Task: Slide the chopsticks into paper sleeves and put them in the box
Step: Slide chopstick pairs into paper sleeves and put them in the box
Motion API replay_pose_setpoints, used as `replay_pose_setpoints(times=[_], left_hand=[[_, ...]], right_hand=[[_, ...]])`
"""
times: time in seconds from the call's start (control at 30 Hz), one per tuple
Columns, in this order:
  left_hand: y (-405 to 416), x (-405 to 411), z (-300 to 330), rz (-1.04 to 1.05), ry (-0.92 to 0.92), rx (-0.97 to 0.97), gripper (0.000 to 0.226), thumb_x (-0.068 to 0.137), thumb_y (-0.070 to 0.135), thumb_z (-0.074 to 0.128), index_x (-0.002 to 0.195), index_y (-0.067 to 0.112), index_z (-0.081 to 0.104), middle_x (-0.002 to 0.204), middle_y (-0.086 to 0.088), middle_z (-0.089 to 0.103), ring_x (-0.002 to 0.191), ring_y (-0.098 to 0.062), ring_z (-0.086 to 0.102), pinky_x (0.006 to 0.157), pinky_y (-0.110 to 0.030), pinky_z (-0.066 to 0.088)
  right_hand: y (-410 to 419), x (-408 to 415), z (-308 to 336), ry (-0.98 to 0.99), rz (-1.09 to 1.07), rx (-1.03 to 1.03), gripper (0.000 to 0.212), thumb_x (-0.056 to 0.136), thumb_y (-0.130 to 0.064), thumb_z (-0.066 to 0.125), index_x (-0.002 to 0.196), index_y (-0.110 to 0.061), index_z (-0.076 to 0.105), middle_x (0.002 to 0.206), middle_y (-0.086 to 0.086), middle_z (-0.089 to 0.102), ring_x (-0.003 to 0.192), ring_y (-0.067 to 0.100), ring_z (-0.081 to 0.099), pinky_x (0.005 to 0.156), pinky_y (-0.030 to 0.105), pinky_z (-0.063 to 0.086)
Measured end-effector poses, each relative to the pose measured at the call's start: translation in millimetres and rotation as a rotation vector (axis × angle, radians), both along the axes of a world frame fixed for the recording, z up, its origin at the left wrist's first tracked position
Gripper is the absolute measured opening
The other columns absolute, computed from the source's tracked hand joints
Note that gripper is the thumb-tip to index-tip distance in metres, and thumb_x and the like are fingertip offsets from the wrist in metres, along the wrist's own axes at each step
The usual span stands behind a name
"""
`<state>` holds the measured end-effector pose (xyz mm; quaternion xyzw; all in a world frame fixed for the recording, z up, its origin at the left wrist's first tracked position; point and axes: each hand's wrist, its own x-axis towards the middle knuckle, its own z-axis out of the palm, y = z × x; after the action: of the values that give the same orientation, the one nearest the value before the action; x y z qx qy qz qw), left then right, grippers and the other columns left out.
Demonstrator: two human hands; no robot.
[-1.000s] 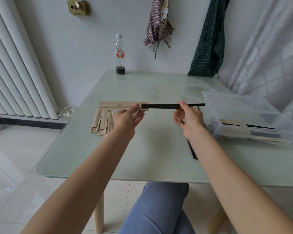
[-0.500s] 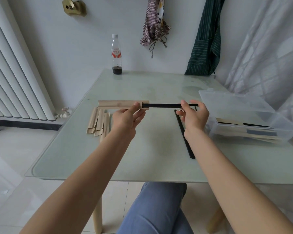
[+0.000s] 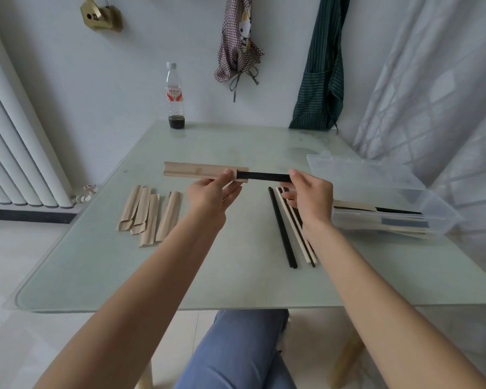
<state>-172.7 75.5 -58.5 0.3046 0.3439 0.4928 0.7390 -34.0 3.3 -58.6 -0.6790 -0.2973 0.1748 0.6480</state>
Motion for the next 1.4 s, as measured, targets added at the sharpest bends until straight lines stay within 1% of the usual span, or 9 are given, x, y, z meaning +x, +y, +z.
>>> replay_pose_setpoints(times=[0.1, 0.2, 0.37, 0.57, 0.67, 0.83, 0.93, 1.1, 1.4], left_hand=[[-7, 17, 6, -0.005, 0.040, -0.009, 0.007, 0.089, 0.002, 0.060, 0.083, 0.002, 0.057, 0.087, -0.010, 0.065, 0.074, -0.019, 0.067, 0.073, -0.025, 0.057], [-18, 38, 12, -0.029, 0.060, -0.019, 0.008, 0.088, 0.000, 0.061, 0.081, 0.003, 0.057, 0.085, -0.010, 0.066, 0.071, -0.019, 0.067, 0.074, -0.026, 0.056], [-40, 80, 24, -0.109, 0.026, -0.007, 0.011, 0.091, 0.001, 0.057, 0.080, 0.003, 0.057, 0.080, -0.010, 0.066, 0.063, -0.016, 0.067, 0.072, -0.027, 0.057], [-62, 120, 37, -0.425, 0.291, 0.207, 0.031, 0.098, 0.026, 0.047, 0.091, 0.000, 0.061, 0.086, -0.013, 0.070, 0.079, -0.019, 0.069, 0.078, -0.029, 0.056], [-67, 137, 43, -0.460, 0.700, 0.619, 0.037, 0.098, 0.031, 0.046, 0.096, 0.000, 0.066, 0.089, -0.012, 0.073, 0.074, -0.018, 0.069, 0.066, -0.021, 0.055], [-53, 166, 32, -0.264, 1.327, 1.412, 0.034, 0.101, 0.028, 0.035, 0.118, 0.017, 0.062, 0.116, -0.003, 0.064, 0.109, -0.024, 0.055, 0.092, -0.037, 0.042], [-49, 176, 18, -0.578, 1.435, 1.458, 0.043, 0.101, 0.043, 0.027, 0.134, 0.027, 0.049, 0.134, 0.000, 0.055, 0.123, -0.022, 0.048, 0.103, -0.041, 0.035], [-57, 189, 10, -0.744, 1.480, 1.469, 0.060, 0.097, 0.054, 0.018, 0.146, 0.021, 0.031, 0.150, -0.003, 0.035, 0.143, -0.021, 0.022, 0.116, -0.043, 0.020], [-53, 191, -1, -0.870, 1.592, 1.453, 0.072, 0.092, 0.063, 0.005, 0.135, 0.028, 0.050, 0.146, 0.002, 0.044, 0.147, -0.015, -0.003, 0.119, -0.043, 0.003]], right_hand=[[-14, 17, 8, -0.414, 0.003, -0.195, 0.038, 0.089, -0.023, 0.060, 0.127, -0.018, 0.058, 0.105, 0.002, 0.064, 0.092, 0.015, 0.057, 0.090, 0.027, 0.046], [-28, 29, 15, -0.900, -0.041, -0.333, 0.056, 0.090, -0.018, 0.059, 0.142, -0.020, 0.038, 0.133, 0.001, 0.052, 0.125, 0.020, 0.042, 0.100, 0.030, 0.039], [-40, 57, 25, -1.206, -0.025, -0.425, 0.023, 0.093, -0.012, 0.053, 0.114, -0.014, 0.061, 0.108, 0.003, 0.064, 0.100, 0.022, 0.055, 0.082, 0.031, 0.043], [-64, 111, 31, -1.045, -0.007, -0.490, 0.012, 0.092, -0.006, 0.053, 0.098, -0.009, 0.063, 0.092, 0.008, 0.064, 0.084, 0.027, 0.057, 0.072, 0.043, 0.050], [-75, 143, 31, -0.945, -0.023, -0.566, 0.017, 0.092, -0.003, 0.052, 0.100, -0.010, 0.065, 0.089, 0.011, 0.062, 0.081, 0.028, 0.059, 0.072, 0.041, 0.052], [-83, 189, 24, -0.883, -0.029, -0.771, 0.024, 0.086, 0.008, 0.049, 0.093, -0.006, 0.067, 0.088, 0.014, 0.061, 0.079, 0.031, 0.059, 0.072, 0.036, 0.050], [-83, 213, 20, -0.826, -0.041, -0.821, 0.026, 0.083, 0.010, 0.051, 0.091, -0.006, 0.069, 0.092, 0.017, 0.062, 0.085, 0.034, 0.060, 0.074, 0.034, 0.050], [-80, 232, 12, -0.747, -0.035, -0.963, 0.030, 0.078, 0.013, 0.051, 0.095, -0.002, 0.071, 0.097, 0.018, 0.066, 0.093, 0.032, 0.062, 0.077, 0.031, 0.049], [-68, 231, 8, -0.584, 0.123, -0.949, 0.023, 0.080, 0.006, 0.059, 0.092, -0.009, 0.073, 0.101, 0.010, 0.070, 0.095, 0.025, 0.062, 0.075, 0.022, 0.042]])
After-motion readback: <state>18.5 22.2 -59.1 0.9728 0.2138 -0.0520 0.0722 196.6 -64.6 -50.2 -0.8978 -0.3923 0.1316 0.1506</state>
